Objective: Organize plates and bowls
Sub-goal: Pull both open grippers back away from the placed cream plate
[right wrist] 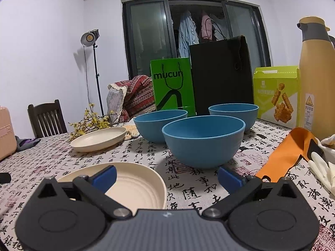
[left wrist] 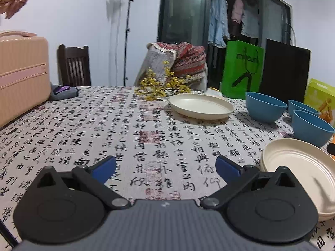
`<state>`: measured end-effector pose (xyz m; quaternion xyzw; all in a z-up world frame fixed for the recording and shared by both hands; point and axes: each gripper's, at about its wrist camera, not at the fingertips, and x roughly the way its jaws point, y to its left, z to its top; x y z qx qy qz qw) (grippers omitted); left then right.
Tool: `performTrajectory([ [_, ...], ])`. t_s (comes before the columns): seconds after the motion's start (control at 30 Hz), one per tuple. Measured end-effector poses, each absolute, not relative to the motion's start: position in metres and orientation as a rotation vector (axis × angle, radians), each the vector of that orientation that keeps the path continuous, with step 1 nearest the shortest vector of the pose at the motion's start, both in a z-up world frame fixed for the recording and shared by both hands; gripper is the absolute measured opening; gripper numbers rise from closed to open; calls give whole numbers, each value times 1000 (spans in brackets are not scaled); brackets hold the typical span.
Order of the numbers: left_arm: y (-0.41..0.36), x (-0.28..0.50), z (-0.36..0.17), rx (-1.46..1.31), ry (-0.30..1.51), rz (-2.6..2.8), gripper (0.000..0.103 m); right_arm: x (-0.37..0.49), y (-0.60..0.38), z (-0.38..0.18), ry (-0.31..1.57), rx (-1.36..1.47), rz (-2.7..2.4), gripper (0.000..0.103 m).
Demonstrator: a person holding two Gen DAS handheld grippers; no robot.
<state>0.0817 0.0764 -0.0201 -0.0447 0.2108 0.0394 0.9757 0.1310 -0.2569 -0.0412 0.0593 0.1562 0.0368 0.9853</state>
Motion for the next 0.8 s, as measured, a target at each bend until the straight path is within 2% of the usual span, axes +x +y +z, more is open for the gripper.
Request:
performTrajectory([
  [0.8,83,91,-23,-105,486,184,103,129,-250,-42,311,64,26,102],
])
